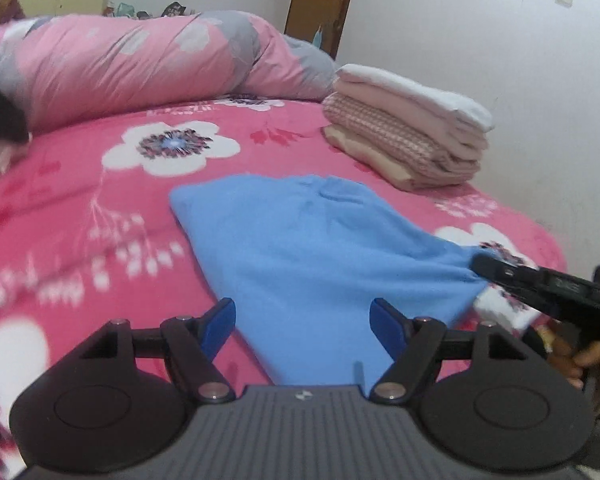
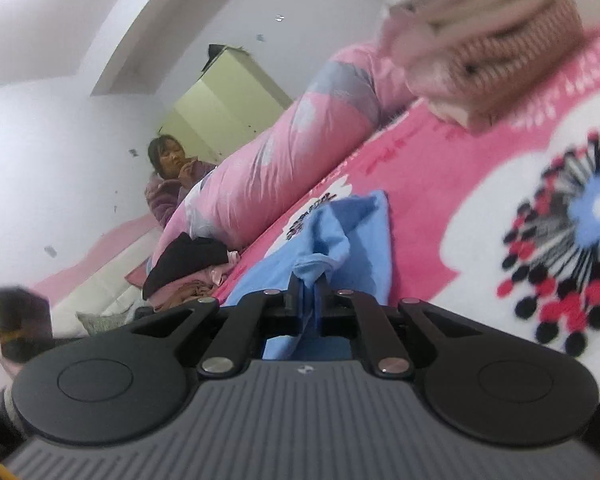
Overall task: Fold clothes
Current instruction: 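Fold the T-shirt edge over with the right gripper and release it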
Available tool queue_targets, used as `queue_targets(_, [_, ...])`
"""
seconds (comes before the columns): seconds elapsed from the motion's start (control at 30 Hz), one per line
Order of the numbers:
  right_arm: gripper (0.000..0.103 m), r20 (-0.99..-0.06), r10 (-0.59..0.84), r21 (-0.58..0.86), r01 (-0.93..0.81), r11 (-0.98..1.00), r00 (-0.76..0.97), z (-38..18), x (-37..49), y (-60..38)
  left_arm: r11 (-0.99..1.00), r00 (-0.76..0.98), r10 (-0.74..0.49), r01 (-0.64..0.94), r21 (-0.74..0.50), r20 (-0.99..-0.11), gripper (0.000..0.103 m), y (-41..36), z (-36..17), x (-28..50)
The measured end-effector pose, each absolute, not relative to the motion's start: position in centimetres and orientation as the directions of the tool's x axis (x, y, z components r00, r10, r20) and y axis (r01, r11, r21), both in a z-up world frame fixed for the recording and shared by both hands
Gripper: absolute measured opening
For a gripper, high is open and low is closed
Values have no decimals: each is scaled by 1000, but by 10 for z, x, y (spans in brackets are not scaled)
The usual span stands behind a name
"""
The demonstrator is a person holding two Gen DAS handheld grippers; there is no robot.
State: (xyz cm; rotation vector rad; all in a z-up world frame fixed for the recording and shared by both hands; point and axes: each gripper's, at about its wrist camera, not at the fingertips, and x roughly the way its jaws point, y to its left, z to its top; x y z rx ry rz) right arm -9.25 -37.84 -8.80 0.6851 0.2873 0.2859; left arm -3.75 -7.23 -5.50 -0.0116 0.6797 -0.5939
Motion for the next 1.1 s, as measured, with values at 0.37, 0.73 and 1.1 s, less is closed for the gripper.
queue_targets(0.37, [22, -304, 110, 466, 47, 883, 946, -68, -115, -382, 843, 676, -524, 501, -197, -519, 75, -67, -71, -42])
queue_targets(0.73, [37, -459, 253, 174, -193, 966, 852, -33, -13, -338, 851, 663, -461, 519, -82, -589, 75, -95, -106, -34])
queue_targets(1.1, [8, -557, 266, 148, -222, 964, 787, -71, 45, -363, 809, 655, -548, 573, -130, -520, 80, -79, -123, -37])
